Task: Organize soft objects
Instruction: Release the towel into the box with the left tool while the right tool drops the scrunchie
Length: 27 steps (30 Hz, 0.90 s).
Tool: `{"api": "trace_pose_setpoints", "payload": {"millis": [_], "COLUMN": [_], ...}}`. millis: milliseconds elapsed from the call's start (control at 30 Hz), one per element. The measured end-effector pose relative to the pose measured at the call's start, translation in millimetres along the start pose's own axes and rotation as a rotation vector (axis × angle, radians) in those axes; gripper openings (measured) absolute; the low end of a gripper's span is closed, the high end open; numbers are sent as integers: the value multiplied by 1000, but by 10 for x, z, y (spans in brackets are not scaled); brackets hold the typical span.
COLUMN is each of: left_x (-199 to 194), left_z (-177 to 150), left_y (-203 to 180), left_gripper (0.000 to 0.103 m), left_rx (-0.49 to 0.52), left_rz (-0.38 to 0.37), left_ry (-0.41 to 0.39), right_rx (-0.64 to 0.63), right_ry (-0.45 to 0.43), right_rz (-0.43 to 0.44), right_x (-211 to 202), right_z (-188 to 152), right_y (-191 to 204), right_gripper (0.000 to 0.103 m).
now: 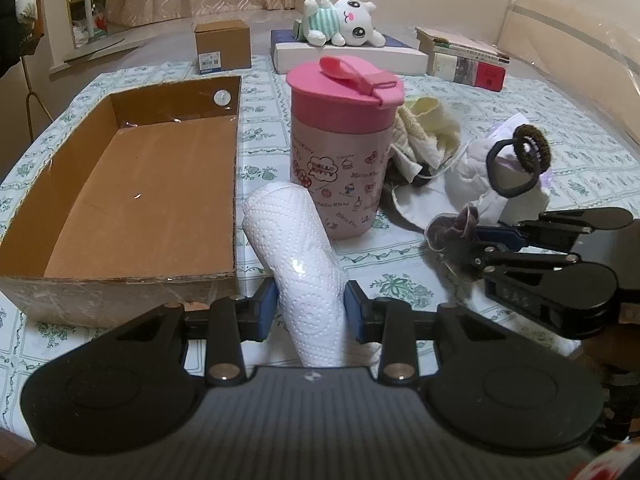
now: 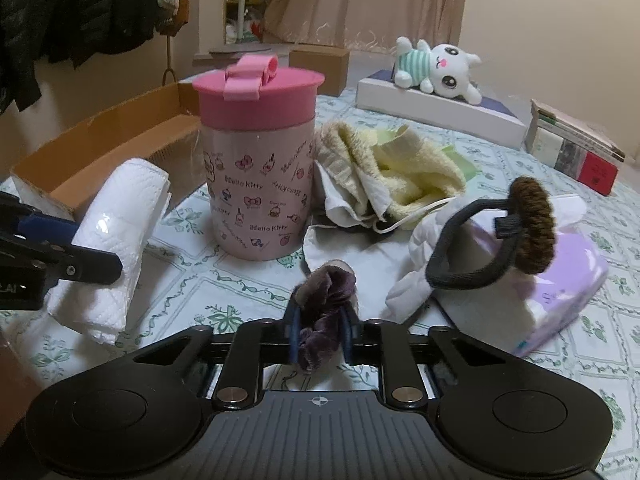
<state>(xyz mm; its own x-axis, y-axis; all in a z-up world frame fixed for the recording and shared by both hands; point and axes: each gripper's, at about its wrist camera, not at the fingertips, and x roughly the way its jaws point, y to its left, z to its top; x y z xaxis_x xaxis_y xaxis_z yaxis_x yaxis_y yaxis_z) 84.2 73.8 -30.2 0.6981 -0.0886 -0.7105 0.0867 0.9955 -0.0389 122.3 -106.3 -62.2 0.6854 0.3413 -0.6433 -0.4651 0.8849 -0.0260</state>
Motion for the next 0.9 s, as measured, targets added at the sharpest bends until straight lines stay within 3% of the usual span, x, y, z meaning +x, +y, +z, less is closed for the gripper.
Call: {"api": "trace_pose_setpoints", "payload": {"millis": [267, 467, 667, 900], "left_x": [-324, -583, -709, -587], "left_z": [74, 187, 273, 344], "left_y": [69, 366, 770, 1197], "left_gripper": [33, 33, 33, 33], "left_rx": [30, 45, 58, 68], "left_rz": [-9, 21, 85, 131], "left_ry": [-54, -90, -99, -77], "right_rx": [-9, -41, -92, -113], "right_ry": [-86, -155, -181, -181], "right_rz": [28, 119, 201, 252], "right_x": [-427, -585, -472, -101], "right_z": [184, 476, 720, 985], "right_y": [191, 503, 919, 1245], "right_gripper": [18, 18, 18, 18]}}
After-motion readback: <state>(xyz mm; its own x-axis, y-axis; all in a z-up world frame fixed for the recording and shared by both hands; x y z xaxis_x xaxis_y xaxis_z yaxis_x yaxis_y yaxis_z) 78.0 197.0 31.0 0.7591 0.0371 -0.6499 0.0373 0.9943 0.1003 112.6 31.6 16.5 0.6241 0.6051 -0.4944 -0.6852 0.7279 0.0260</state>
